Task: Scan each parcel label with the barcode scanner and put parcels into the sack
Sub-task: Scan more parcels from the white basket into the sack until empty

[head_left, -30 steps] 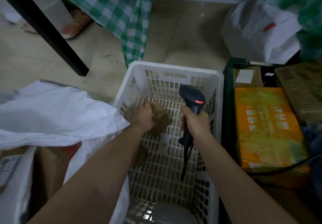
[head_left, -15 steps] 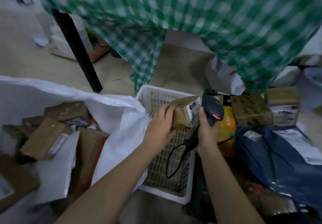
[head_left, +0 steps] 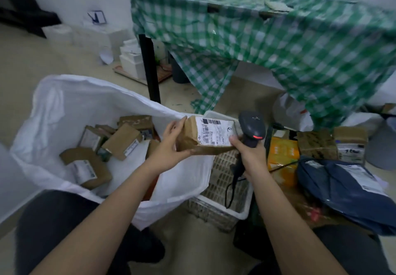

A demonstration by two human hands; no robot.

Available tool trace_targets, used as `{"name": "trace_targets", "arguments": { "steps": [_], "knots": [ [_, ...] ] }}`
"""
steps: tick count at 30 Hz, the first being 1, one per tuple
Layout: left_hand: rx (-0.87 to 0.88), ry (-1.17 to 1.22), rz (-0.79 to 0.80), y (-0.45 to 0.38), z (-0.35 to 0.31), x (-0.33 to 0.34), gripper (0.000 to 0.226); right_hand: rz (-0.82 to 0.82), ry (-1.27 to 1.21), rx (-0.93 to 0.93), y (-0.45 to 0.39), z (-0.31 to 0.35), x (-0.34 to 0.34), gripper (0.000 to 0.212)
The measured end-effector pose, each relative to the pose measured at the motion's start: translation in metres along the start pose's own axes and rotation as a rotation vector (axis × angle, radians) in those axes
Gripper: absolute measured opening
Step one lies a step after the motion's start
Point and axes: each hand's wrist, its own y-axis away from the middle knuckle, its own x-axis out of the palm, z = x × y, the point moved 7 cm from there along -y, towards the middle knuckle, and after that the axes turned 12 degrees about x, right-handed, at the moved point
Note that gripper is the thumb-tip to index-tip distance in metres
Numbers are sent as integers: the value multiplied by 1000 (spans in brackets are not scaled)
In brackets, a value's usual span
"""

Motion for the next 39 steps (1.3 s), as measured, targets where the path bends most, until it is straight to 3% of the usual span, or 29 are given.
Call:
{"name": "trace_targets", "arguments": {
  "steps": [3, 5, 9, 12, 14, 18, 22, 39],
  "knots": [
    [-267, 326, 39, 26, 17, -10, 107, -2, 0, -20, 20, -10, 19, 38],
    [-373, 471, 29, 39, 22, -14, 105, 16, 3, -43, 28, -16, 27, 37],
    [-416, 362, -125, 42, 32, -33, 77, 116, 185, -131, 36, -26, 47, 29],
    [-413, 253, -180, 37, 40, -51, 73, 152, 336, -175, 39, -25, 52, 23],
    [-410, 184, -192, 37, 44, -64, 64, 148, 537, -210, 41, -19, 52, 15],
    [-411, 161, -172, 40, 48, -80, 55, 266, 1092, -326, 60, -9, 67, 20],
    [-388, 135, -164, 40, 49, -87, 55, 264, 1328, -386, 76, -1, 80, 28],
    [-354, 93, -147, 49, 44, -99, 56, 293, 1156, -371, 80, 4, 98, 37]
  ]
}}
